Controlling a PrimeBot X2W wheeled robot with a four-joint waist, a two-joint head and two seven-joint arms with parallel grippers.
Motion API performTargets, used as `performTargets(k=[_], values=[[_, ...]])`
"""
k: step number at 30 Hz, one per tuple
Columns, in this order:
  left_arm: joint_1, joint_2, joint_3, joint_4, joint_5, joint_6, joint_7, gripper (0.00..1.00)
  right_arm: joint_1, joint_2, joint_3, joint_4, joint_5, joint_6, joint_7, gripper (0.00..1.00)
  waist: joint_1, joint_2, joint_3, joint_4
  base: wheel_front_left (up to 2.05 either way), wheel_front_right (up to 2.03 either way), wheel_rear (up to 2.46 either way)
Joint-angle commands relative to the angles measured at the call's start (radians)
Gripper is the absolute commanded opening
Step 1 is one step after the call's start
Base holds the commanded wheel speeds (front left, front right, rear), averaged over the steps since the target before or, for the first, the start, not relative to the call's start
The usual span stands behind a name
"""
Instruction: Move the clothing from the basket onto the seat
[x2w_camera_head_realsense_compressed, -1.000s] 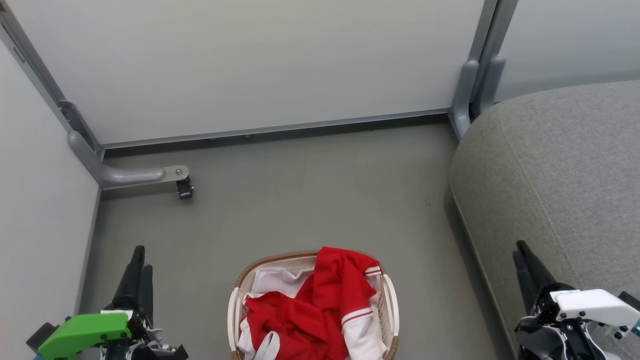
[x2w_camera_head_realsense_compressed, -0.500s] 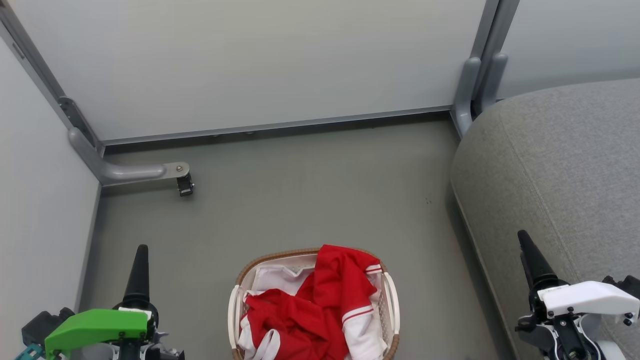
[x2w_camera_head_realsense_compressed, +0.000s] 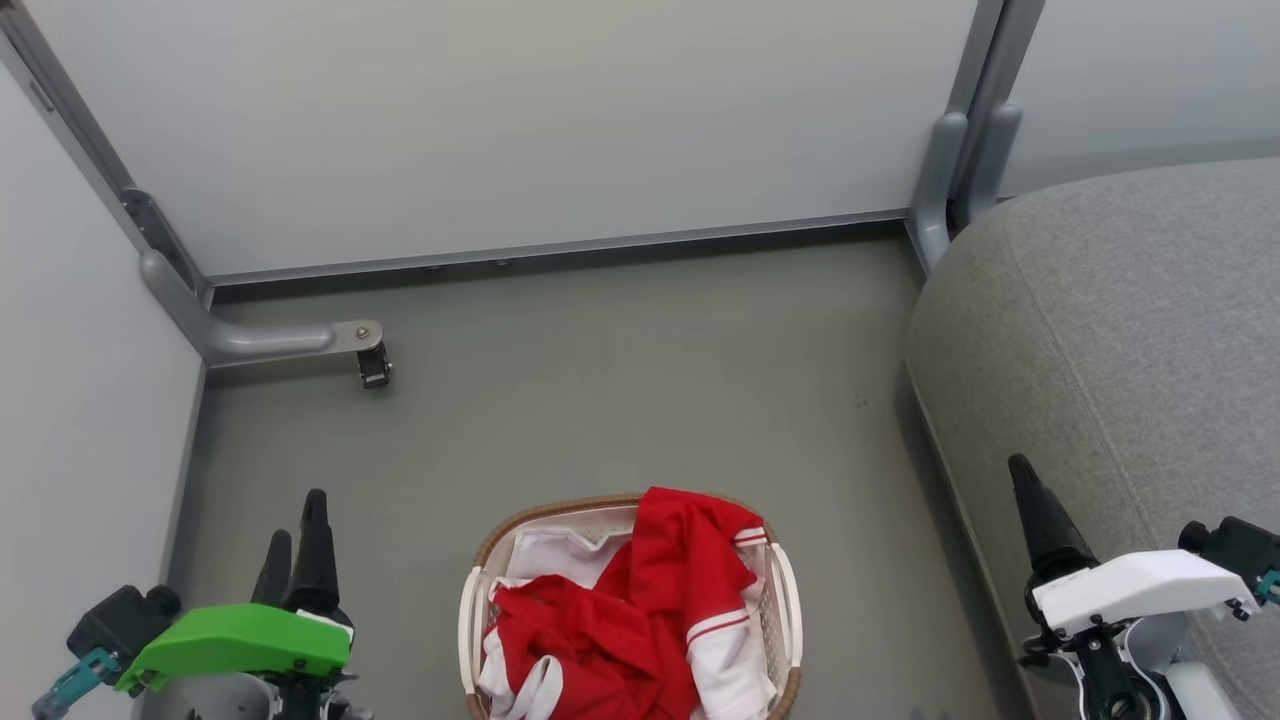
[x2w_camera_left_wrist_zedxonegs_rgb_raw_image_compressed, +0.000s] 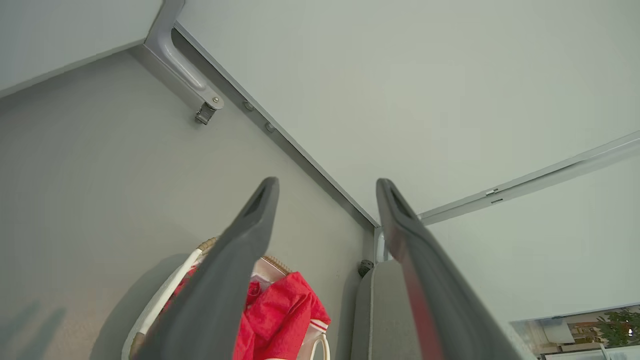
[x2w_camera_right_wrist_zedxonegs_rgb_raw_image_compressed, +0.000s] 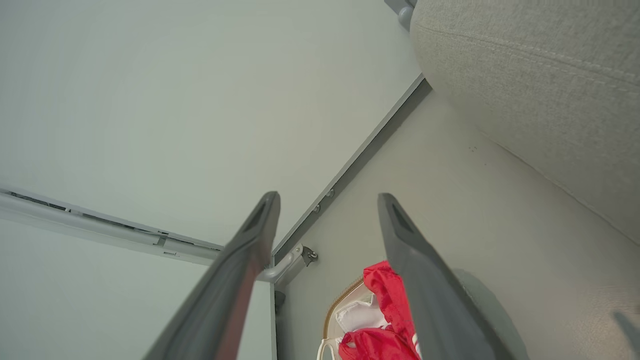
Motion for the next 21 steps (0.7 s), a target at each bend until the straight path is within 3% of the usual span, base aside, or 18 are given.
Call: performTargets(k=[1,21], values=[[-0.023,0.017,-0.013,-0.012,0.045,0.009,-0.012,1.00,-0.031,-0.014,0.008,-0.007,-0.041,0.000,-0.014,1.00,0.0000,0.0000,0.001,0.001,0.00,0.00,0.00],[-0.015,0.055,-0.123,0.021,0.309,0.091,-0.078,1.00,-0.026,-0.013,0.056,0.056,-0.321,0.000,-0.081,1.00,0.0000,0.0000,0.010,0.001,0.00,0.00,0.00]])
